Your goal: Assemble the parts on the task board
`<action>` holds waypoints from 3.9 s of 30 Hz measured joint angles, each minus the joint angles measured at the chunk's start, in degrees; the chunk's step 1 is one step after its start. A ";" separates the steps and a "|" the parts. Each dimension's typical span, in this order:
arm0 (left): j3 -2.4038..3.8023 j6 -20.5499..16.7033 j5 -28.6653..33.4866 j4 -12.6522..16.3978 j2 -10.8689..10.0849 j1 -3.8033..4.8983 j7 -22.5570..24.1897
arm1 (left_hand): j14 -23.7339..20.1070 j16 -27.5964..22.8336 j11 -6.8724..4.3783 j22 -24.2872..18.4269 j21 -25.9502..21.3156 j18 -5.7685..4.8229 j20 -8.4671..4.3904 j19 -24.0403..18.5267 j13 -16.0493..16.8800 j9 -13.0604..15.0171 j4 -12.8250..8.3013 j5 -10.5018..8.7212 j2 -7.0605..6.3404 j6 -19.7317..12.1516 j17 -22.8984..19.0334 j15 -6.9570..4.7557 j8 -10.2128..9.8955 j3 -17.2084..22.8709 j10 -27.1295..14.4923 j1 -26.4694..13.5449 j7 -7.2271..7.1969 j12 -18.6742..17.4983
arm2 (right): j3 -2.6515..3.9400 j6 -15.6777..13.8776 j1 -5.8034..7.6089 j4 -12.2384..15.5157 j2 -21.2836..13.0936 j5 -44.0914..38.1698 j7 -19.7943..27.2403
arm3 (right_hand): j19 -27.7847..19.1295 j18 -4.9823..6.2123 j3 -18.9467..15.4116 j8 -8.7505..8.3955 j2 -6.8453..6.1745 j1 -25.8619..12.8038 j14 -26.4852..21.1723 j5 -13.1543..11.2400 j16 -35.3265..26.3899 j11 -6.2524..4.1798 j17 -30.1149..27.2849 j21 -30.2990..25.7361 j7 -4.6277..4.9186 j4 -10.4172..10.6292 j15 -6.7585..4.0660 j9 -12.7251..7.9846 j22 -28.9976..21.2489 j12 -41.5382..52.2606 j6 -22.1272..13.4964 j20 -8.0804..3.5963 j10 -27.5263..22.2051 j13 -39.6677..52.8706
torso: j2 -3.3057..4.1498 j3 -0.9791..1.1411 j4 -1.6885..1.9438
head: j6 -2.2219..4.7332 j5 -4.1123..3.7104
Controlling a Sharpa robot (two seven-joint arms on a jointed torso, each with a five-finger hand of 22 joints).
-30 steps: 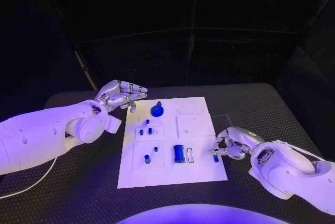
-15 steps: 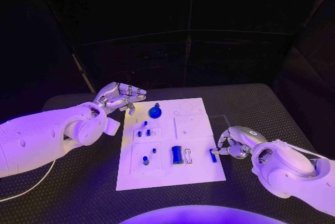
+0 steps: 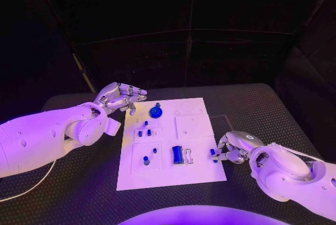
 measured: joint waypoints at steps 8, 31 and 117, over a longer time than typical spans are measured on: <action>-0.01 0.02 0.00 0.01 0.00 -0.02 0.00 | 0.00 0.00 0.00 0.00 0.00 0.00 0.00 0.00 0.00 0.00 0.00 0.00 0.00 0.00 0.00 0.00 0.00 0.00 0.00 0.00 0.00 0.00 | 0.15 0.37 -0.68 -0.40 1.35 -0.08 -0.05 | 0.21 0.00 0.90 0.53 -0.55 2.51 0.20 0.44 0.00 -0.26 0.00 0.00 -0.10 -1.23 -0.19 0.92 0.01 0.28 0.12 -0.21 0.12 -0.35 | 0.02 -0.05 0.00 | -0.21 -0.04; -0.02 0.03 0.00 0.20 -0.17 -0.03 -0.03 | 0.00 0.00 0.00 0.00 0.00 0.00 0.00 0.00 0.00 0.00 0.00 0.00 0.00 0.00 0.00 0.00 0.00 0.00 0.00 0.00 0.00 0.00 | 0.53 0.02 -0.98 -1.52 3.88 -2.25 0.46 | 0.20 0.00 10.31 -0.02 -2.77 9.33 0.00 -0.26 0.00 -0.81 -0.02 0.00 -0.48 -7.38 -0.82 0.94 0.23 -0.63 -0.33 -0.63 -0.44 4.70 | 0.01 -0.07 0.03 | -0.62 0.15; -0.02 0.07 0.00 0.48 -0.12 -0.02 -0.08 | 0.00 0.00 0.00 0.00 0.00 0.00 0.00 0.00 0.00 0.00 0.00 0.00 0.00 0.00 0.00 0.00 0.00 0.00 0.00 0.00 0.00 0.27 | 0.04 -8.46 -1.50 -2.30 11.16 19.74 1.31 | 0.81 -0.01 9.89 -0.02 -4.38 -8.29 -0.11 2.89 0.00 -1.52 -0.03 1.13 -1.33 0.22 -0.92 3.20 2.13 2.70 1.35 -1.24 1.72 -1.70 | -0.05 -0.04 -0.03 | -0.60 0.91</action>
